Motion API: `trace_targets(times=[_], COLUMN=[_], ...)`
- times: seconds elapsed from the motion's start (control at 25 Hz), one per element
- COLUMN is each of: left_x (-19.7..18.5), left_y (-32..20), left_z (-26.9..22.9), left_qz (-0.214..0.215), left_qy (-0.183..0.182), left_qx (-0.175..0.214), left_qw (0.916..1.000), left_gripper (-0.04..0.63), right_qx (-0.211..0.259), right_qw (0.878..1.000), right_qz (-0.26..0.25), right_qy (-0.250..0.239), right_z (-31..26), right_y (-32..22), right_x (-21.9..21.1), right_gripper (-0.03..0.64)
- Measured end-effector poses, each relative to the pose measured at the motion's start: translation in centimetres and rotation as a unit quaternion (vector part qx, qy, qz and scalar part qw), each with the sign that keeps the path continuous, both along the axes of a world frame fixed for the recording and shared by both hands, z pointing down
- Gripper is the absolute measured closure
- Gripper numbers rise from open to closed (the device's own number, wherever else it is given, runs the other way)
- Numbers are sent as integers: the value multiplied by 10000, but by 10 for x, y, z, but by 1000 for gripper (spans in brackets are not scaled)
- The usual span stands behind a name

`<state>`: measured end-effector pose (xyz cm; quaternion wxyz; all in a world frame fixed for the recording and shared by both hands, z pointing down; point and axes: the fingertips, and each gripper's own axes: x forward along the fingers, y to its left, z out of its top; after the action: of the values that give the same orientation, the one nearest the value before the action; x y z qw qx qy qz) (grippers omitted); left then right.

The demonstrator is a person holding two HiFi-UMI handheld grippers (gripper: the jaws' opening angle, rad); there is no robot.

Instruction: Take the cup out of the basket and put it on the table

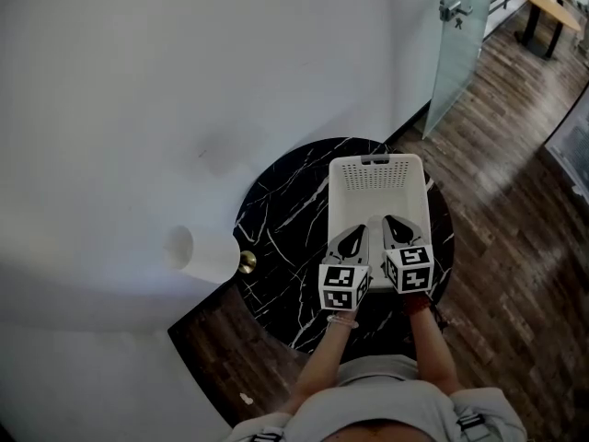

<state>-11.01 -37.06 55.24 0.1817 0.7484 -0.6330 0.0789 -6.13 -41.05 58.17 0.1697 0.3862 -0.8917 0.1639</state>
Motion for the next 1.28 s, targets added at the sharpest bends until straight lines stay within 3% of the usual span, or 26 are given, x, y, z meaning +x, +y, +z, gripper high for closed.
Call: trace_targets(times=[0.48,1.28], left_x=[-3,-5], left_y=[-10,-24], left_z=[8,16], left_qz=[-1,-23], left_qy=[-60,1], left_qx=[-154,-260], left_qw=[9999,9997], left_gripper=[589,589], right_qx=[-279,-896], right_qw=[9986,9917], right_qz=[-92,-345], right_qy=[443,853], right_z=[31,90], right_y=[-28,-30], right_x=[-4,-17], right_gripper=[606,604])
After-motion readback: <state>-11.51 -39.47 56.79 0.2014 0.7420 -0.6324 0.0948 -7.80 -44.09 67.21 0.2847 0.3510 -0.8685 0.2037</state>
